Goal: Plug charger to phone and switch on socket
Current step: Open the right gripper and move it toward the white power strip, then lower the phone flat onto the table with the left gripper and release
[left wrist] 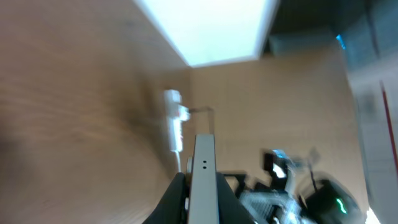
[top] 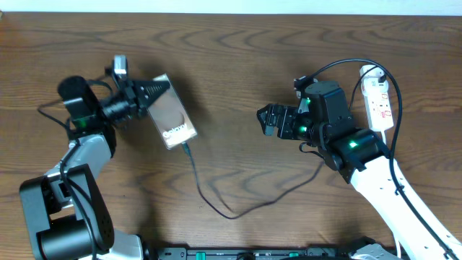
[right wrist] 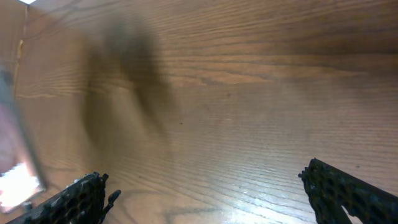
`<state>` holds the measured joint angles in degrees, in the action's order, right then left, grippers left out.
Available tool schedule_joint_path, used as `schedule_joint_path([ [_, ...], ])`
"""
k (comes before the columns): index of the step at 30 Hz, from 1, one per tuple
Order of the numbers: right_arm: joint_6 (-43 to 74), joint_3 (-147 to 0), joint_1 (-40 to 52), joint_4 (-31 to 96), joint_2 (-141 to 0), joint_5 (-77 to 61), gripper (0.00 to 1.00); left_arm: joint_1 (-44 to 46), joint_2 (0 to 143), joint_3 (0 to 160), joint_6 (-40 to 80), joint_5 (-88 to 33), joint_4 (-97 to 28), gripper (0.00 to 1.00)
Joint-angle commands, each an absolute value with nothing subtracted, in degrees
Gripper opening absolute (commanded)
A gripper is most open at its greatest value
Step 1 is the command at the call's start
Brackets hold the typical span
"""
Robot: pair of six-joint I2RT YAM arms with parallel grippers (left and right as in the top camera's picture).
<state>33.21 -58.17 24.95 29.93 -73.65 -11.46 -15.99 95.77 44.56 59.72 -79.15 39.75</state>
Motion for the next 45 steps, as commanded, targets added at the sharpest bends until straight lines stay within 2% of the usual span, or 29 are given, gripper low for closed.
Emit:
schedule_joint_path([
  [1, 32.08, -58.92, 24.84, 30.94, -73.45, -9.32, 0.99, -15.18, 94.74, 42.74, 47.35, -65.28, 26.94, 0.08],
  [6, 32.05, -58.92, 24.86, 31.27, -73.47, -9.04, 0.99, -14.68, 94.74, 42.74, 36.67, -52.60, 9.80, 0.07],
  [11, 32.05, -58.92, 24.84, 31.29, -73.49, -8.88, 0.99, -14.66, 94.74, 42.74, 30.30, -46.46, 2.79, 0.07],
  [18, 32.05, -58.92, 24.95, 31.29, -73.52, -8.88, 0.99, -14.66, 94.74, 42.74, 27.42, -39.68, -3.64, 0.07],
  [45, 32.08, -58.89, 25.23, 31.09, -73.52, -8.47, 0.98, -14.63, 94.74, 42.41, 27.46, -35.29, -14.94, 0.07],
])
